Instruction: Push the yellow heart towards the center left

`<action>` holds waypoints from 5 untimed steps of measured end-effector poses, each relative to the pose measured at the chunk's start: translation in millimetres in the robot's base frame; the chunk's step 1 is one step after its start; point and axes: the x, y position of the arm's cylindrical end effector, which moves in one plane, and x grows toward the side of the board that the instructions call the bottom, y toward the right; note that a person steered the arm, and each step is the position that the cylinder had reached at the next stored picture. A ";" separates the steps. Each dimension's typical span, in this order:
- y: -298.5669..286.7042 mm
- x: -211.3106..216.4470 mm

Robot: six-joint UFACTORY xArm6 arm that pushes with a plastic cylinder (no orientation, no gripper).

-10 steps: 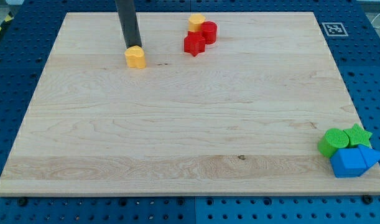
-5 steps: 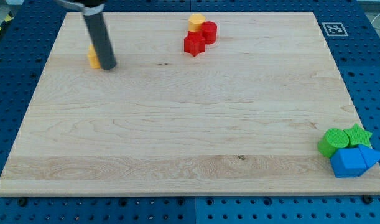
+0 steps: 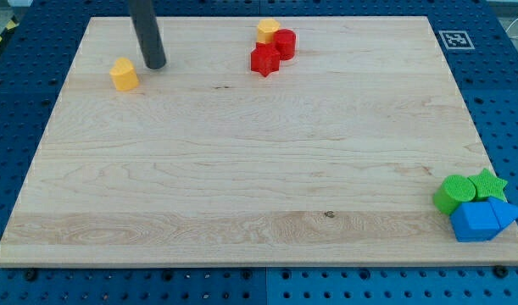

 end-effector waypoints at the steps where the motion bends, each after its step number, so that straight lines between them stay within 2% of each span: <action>1: -16.2 0.0; 4: -19.6 14.4; 5: -20.4 -1.9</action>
